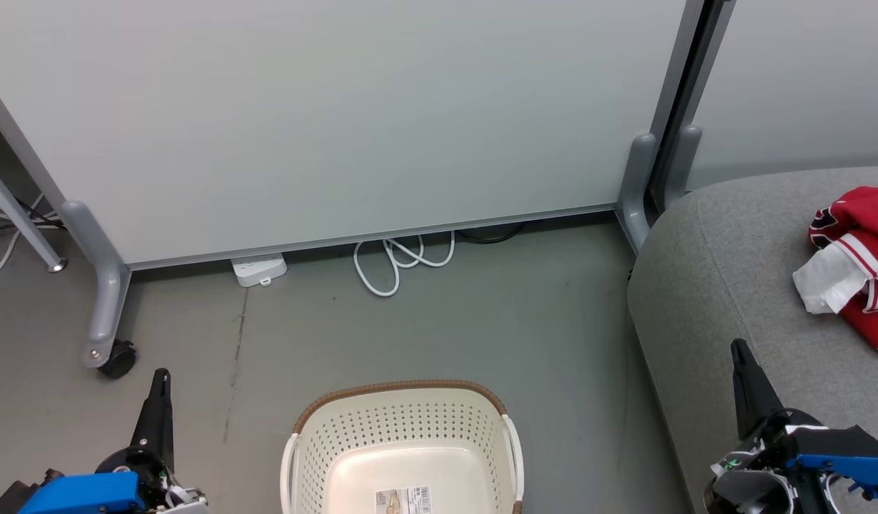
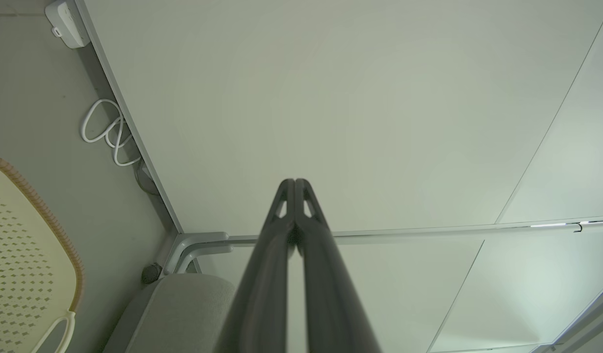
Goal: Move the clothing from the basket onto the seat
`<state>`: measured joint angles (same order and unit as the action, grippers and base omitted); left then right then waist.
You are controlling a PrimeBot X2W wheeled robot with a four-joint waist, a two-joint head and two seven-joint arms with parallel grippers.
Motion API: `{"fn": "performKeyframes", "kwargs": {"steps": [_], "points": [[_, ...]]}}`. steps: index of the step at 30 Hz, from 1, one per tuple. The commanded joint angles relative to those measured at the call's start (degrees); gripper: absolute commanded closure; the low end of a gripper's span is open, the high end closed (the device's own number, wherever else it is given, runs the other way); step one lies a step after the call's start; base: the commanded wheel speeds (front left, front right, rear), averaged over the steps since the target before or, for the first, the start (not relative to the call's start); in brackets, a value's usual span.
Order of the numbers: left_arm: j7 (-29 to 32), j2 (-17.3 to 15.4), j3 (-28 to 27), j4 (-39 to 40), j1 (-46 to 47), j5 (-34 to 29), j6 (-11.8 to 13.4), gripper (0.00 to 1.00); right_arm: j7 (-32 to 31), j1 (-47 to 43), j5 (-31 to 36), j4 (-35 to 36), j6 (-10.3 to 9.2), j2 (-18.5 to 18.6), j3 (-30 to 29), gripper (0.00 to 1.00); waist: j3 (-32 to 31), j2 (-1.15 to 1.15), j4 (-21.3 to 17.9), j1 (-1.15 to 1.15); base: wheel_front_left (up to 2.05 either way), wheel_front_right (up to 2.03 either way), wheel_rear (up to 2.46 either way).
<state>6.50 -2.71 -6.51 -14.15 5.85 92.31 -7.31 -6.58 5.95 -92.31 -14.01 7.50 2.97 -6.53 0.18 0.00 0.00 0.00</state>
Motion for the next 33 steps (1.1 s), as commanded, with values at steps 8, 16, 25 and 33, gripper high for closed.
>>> {"fn": "performKeyframes", "kwargs": {"steps": [8,16,25,33], "points": [[0.29,-0.32,-0.19,0.16,0.69,0.18,-0.37,1.0,-0.15,0.54,-0.18,-0.05,-0.02,-0.19,-0.08,1.0,0.0,0.0,0.0,0.0,0.0,0.0,0.0],[0.29,-0.32,-0.19,0.16,0.69,0.18,-0.37,1.0,-0.15,0.53,-0.18,-0.04,-0.02,-0.19,-0.08,1.0,0.0,0.0,0.0,0.0,0.0,0.0,0.0],[0.28,-0.32,-0.19,0.17,0.69,0.19,-0.38,1.0,-0.14,0.53,-0.18,-0.04,-0.02,-0.19,-0.07,1.0,0.0,0.0,0.0,0.0,0.0,0.0,0.0],[0.28,-0.32,-0.18,0.17,0.69,0.19,-0.38,1.0,-0.14,0.53,-0.19,-0.04,-0.02,-0.19,-0.07,1.0,0.0,0.0,0.0,0.0,0.0,0.0,0.0]]}}
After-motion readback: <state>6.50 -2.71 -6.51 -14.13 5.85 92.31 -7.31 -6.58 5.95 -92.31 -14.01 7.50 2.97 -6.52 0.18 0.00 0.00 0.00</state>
